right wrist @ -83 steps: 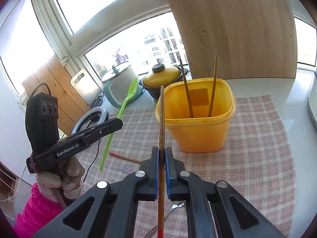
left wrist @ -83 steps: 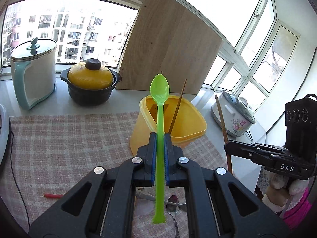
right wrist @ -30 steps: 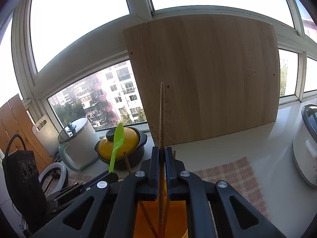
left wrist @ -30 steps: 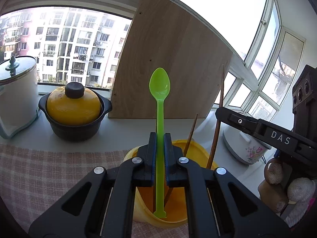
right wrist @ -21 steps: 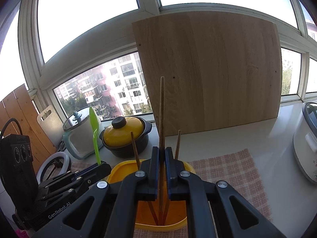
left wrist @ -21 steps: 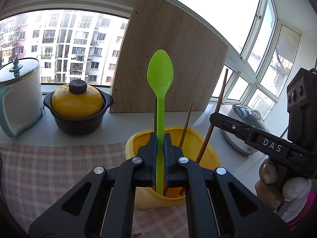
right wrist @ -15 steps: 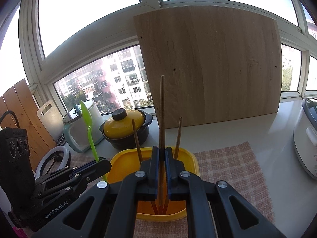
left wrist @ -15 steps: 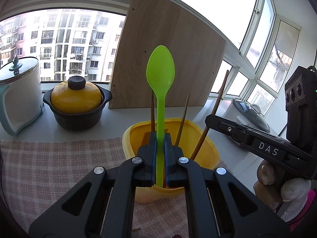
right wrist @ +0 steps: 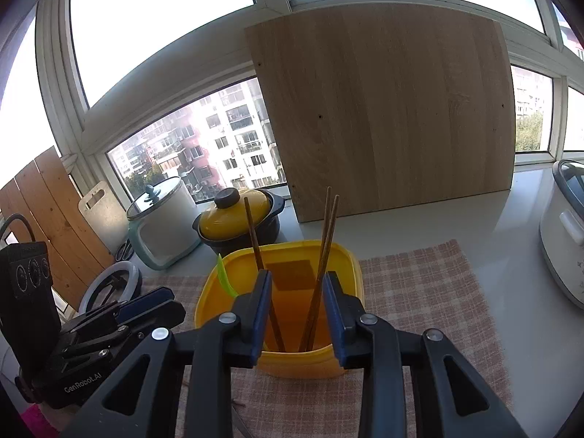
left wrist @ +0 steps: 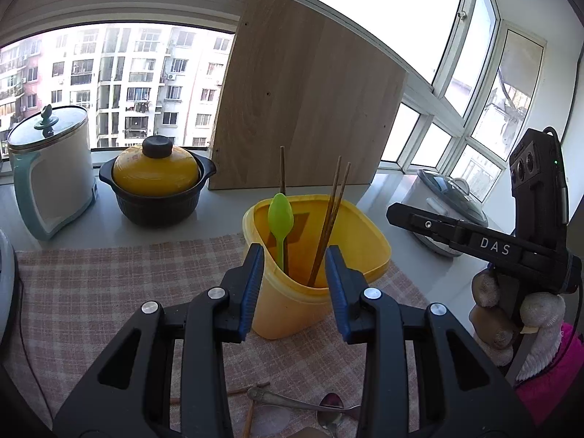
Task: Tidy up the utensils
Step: 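Withdraw both open tools from the container back over the table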
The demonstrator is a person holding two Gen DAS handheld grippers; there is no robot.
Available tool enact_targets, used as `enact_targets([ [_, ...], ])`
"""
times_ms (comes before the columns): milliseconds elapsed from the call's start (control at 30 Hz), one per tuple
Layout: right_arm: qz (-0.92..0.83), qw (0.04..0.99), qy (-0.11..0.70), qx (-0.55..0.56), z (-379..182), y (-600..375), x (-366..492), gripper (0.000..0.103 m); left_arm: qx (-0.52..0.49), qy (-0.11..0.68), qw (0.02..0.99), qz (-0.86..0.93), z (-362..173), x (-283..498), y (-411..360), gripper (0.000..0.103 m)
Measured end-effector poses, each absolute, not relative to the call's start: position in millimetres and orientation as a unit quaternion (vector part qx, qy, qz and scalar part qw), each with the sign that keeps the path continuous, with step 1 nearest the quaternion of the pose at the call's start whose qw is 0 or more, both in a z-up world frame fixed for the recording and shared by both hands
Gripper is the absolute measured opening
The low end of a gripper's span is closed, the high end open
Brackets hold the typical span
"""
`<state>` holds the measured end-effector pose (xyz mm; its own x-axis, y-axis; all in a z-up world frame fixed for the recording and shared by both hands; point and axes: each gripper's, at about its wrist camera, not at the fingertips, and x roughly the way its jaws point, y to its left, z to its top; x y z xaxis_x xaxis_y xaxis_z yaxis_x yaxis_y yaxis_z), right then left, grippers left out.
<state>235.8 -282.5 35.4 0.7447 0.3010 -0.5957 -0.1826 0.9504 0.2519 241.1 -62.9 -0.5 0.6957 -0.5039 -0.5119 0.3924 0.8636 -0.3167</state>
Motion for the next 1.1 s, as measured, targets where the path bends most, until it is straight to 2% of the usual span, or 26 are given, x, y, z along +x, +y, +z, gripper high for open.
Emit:
enact_targets([
  [100, 0.131, 0.928, 0.334, 0.100, 35.6, -286.9, 225.7, 0.031, -0.084, 0.304, 0.918, -0.241, 3.0, 226.5, -50.9, 0.034],
  [233, 0.143, 0.924, 0.335, 0.119, 35.5, -290.9, 207.9, 0.042, -0.066, 0.302, 0.923, -0.230, 3.7, 206.7, -30.9, 0.034],
  [600, 0.190, 0.896, 0.379, 0.134, 15.5, -275.4, 155.1, 0.042, -0.058, 0.357, 0.908, -0.210, -22.2, 168.3, 20.0, 0.034],
  [700, 0.201, 0.882, 0.406, 0.127, 1.8, -262.1, 144.0, 0.042, -0.028, 0.373, 0.905, -0.203, -34.2, 163.8, 25.0, 0.034],
  [1100, 0.239, 0.802, 0.525, 0.157, -65.8, -199.4, 140.2, 0.042, 0.008, 0.459, 0.860, -0.223, -70.0, 203.7, 29.1, 0.034],
])
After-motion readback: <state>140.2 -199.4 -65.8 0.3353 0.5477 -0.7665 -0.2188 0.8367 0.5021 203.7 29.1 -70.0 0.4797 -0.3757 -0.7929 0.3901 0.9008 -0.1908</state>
